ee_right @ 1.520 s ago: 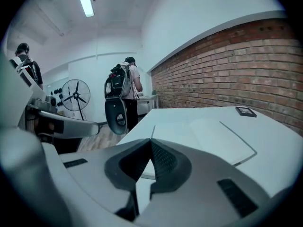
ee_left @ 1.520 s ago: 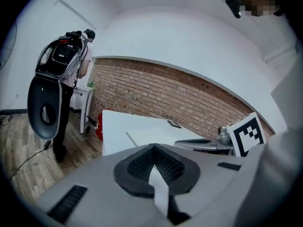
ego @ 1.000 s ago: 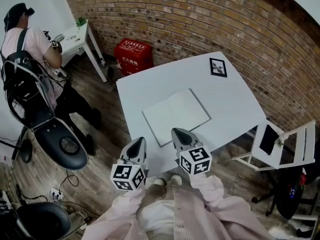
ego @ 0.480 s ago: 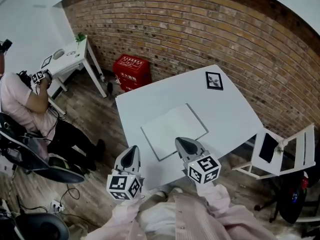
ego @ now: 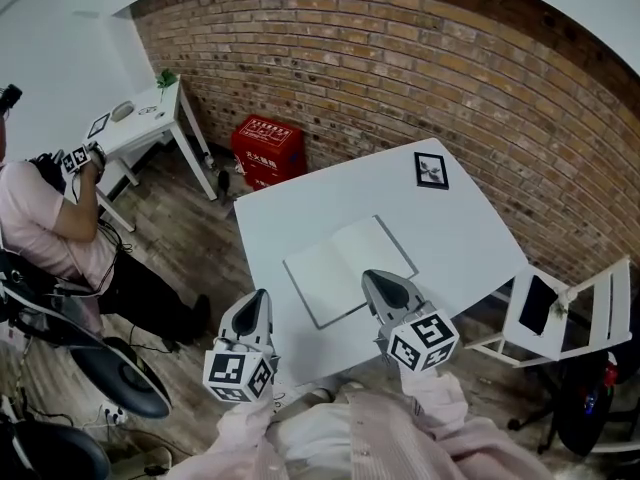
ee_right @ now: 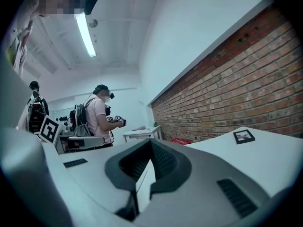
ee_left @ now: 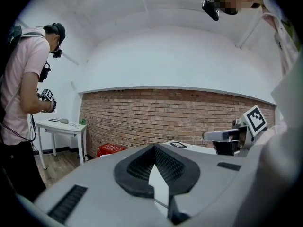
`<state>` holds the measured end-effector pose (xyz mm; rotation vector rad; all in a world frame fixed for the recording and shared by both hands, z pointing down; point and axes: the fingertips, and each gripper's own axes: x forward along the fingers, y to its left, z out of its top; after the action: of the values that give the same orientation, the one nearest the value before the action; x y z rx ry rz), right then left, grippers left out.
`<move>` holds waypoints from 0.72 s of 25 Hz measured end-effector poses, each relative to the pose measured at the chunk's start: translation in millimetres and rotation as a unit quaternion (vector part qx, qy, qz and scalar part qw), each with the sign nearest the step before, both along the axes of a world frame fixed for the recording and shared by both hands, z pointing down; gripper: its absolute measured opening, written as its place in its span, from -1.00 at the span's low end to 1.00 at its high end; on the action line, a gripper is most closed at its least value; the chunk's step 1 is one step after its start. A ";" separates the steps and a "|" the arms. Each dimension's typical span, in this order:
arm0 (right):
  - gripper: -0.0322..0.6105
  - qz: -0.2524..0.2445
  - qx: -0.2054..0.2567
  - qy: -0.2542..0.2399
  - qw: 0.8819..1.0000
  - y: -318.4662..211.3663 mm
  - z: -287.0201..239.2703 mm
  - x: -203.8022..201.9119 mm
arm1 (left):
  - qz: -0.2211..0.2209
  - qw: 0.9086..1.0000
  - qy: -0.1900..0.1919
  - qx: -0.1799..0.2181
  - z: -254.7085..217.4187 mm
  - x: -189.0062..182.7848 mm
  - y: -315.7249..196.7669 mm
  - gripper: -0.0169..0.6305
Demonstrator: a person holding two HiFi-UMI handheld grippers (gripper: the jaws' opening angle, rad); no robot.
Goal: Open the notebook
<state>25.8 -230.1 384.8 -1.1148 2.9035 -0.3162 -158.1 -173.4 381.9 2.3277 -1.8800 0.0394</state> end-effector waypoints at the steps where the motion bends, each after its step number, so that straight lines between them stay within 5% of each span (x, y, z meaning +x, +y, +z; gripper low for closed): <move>1: -0.89 0.003 0.003 0.001 1.000 -0.6 -0.5 2.5 | -0.002 1.000 -0.001 0.001 -1.0 -1.1 0.0 -0.97; 18: -0.89 0.020 0.001 0.004 1.000 -12.6 5.7 18.7 | -0.007 1.000 -0.007 -0.003 3.0 -1.6 -5.5 -0.97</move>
<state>44.5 -242.8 390.5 -1.1762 2.8834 -0.3082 -159.7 -178.9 384.9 2.3170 -1.8996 0.0605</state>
